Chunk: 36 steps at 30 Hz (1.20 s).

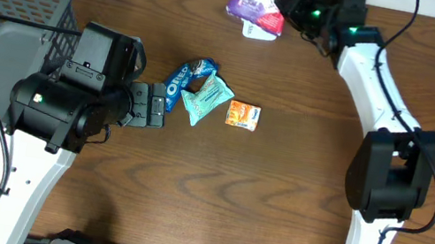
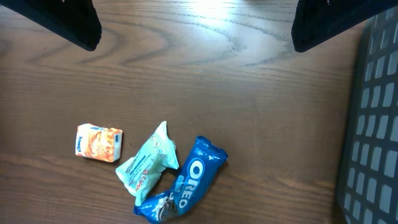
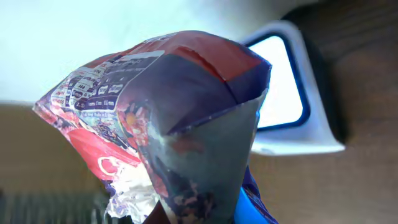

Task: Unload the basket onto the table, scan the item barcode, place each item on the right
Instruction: 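Carry the pad pack to the far right and release it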

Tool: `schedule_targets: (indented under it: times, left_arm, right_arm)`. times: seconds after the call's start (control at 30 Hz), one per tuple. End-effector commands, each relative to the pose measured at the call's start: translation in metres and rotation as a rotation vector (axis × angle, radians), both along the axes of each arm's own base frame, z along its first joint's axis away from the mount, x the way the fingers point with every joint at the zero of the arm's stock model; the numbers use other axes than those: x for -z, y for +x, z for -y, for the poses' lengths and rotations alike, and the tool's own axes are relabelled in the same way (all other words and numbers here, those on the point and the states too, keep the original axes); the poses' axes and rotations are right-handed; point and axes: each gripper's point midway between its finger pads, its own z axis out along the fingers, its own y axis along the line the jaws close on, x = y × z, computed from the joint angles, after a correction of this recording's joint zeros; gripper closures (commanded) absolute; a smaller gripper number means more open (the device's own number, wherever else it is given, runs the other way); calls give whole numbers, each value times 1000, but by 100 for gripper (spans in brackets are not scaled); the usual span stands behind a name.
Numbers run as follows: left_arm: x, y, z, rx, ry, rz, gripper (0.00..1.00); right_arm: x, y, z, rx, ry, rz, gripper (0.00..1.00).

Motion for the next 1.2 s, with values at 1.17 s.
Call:
schedule_targets:
  times: [1.17]
  left_arm:
    - [0, 1, -4, -6, 15, 1, 2]
  right_arm:
    - [20, -180, 503, 918, -469, -544, 99]
